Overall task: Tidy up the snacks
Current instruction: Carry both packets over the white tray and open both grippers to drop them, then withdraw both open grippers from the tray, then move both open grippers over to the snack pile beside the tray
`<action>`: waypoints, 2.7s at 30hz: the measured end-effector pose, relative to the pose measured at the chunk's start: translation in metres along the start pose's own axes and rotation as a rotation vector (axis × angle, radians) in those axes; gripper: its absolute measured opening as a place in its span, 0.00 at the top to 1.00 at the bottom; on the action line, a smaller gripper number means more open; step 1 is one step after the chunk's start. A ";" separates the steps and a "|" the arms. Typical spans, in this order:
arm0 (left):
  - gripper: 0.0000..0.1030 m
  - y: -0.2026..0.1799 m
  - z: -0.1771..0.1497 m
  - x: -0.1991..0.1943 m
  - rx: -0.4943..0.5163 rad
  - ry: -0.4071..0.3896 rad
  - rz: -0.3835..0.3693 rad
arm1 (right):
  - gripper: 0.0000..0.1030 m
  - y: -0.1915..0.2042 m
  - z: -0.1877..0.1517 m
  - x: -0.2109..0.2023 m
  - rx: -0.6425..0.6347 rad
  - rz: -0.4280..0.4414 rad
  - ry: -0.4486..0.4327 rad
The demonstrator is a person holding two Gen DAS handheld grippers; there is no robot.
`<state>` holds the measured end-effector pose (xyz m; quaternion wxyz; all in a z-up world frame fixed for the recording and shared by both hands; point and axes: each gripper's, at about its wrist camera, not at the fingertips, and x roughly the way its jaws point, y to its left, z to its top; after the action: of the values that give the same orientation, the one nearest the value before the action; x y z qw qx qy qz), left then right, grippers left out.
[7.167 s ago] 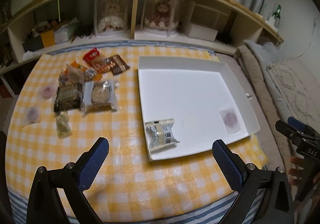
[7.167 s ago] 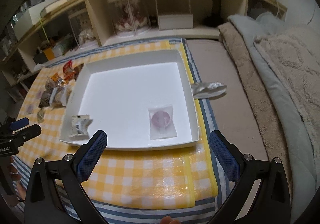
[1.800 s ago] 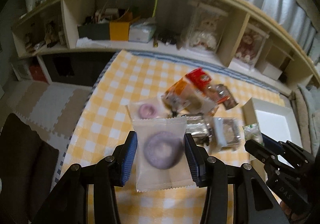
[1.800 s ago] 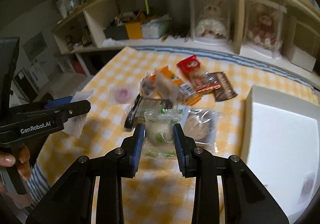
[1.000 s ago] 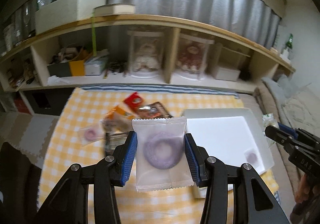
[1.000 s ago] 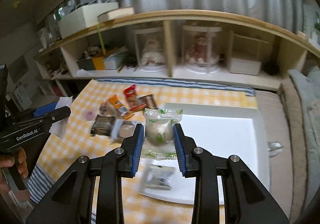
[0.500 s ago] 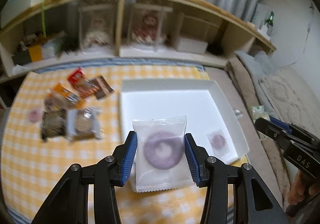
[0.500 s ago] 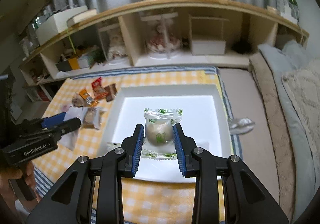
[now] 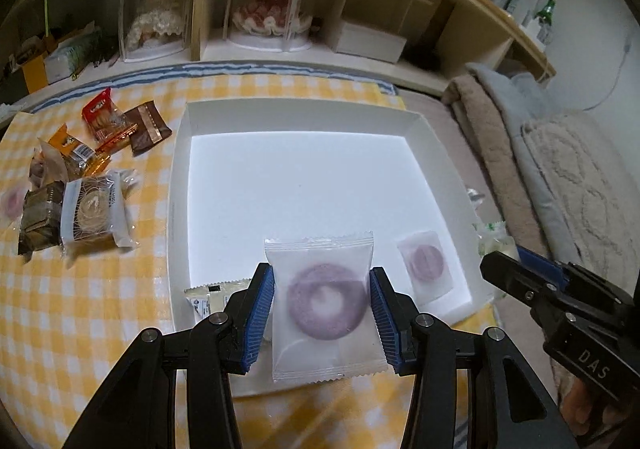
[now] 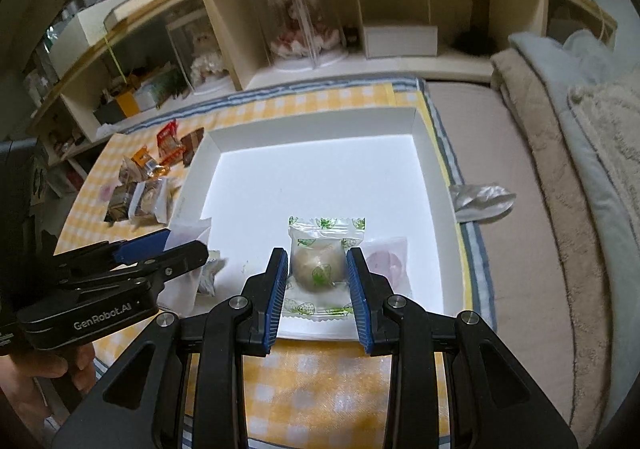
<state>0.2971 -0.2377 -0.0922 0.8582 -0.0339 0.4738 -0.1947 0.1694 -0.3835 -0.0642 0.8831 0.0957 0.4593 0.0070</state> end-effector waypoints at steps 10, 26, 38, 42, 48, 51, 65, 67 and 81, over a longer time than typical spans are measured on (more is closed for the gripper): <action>0.33 0.016 -0.010 0.025 0.009 0.010 0.044 | 0.70 -0.003 0.007 0.036 0.047 0.031 0.051; 0.00 0.030 -0.041 0.003 0.019 -0.007 0.073 | 0.09 0.000 -0.015 0.045 0.011 -0.036 0.096; 0.00 0.030 -0.050 -0.026 0.026 -0.025 0.083 | 0.00 0.001 -0.026 0.024 0.028 -0.070 0.089; 0.00 0.031 -0.052 -0.039 0.024 -0.035 0.084 | 0.00 0.003 -0.027 0.017 0.036 -0.081 0.089; 0.00 0.033 -0.054 -0.056 0.031 -0.046 0.077 | 0.00 0.005 -0.031 0.008 0.047 -0.080 0.082; 0.00 0.033 -0.056 -0.066 0.036 -0.054 0.074 | 0.00 0.006 -0.031 0.001 0.051 -0.086 0.075; 0.00 0.045 -0.066 -0.134 0.061 -0.126 0.050 | 0.00 0.029 -0.030 -0.041 0.031 -0.112 -0.009; 0.00 0.049 -0.067 -0.146 0.064 -0.140 0.044 | 0.00 0.034 -0.029 -0.047 0.028 -0.108 -0.024; 0.00 0.117 -0.067 -0.227 0.030 -0.252 0.061 | 0.00 0.095 -0.006 -0.066 -0.014 -0.067 -0.136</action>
<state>0.1689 -0.0385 0.0247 0.9168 -0.0305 0.3602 -0.1697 0.1336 -0.2957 0.0028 0.9126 0.0744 0.4013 -0.0259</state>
